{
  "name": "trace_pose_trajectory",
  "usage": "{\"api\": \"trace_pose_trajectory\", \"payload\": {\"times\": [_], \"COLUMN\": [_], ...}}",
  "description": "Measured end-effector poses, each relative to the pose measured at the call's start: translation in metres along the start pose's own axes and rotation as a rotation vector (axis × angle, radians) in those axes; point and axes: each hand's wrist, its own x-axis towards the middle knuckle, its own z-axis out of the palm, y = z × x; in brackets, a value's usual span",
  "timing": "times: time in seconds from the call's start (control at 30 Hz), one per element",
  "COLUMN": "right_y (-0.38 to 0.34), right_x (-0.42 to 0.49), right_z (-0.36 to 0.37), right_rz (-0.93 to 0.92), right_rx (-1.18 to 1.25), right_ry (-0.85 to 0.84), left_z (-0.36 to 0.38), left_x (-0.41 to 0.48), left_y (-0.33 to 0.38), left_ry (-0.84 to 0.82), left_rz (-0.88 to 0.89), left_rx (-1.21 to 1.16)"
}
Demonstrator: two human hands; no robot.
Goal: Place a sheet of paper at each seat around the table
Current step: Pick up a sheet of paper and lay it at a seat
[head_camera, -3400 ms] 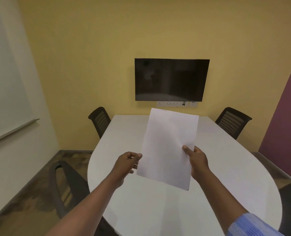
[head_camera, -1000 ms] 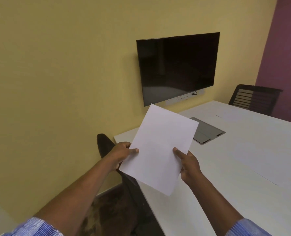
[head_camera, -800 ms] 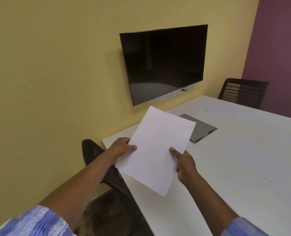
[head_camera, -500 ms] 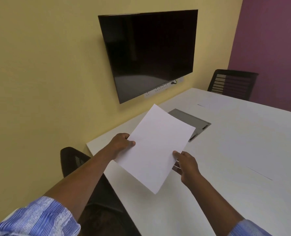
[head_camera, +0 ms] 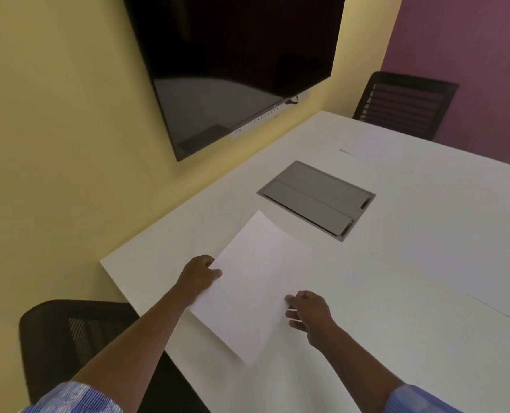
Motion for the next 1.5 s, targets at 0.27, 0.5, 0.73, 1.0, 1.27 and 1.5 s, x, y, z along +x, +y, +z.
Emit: {"api": "trace_pose_trajectory", "payload": {"times": [0.27,0.5,0.73,1.0,1.27,1.5], "right_y": [0.027,0.054,0.064,0.080,0.109,0.117], "right_x": [0.061,0.092,0.096,0.085,0.110,0.105], "right_z": [0.038,0.054,0.051,0.039,0.023,0.020], "right_rz": [0.121,0.186,0.192,-0.637,-0.579,-0.576], "right_rx": [-0.111,-0.123,-0.123,-1.074,-1.466,-1.465], "right_ry": [0.076,0.120,0.134,0.305,0.003,0.036], "left_z": [0.047,0.092,0.147,0.161,0.170,0.172], "left_x": [0.060,0.069,0.042,0.036,0.029,0.028], "left_y": [-0.062,-0.107,-0.142,-0.157,-0.163,-0.167], "left_ry": [-0.001,0.225,0.083,0.095,0.107,0.116], "left_rz": [-0.064,0.223,0.403,0.432,0.457,0.485], "left_rx": [0.106,0.587,0.697,0.692,0.675,0.682]}}
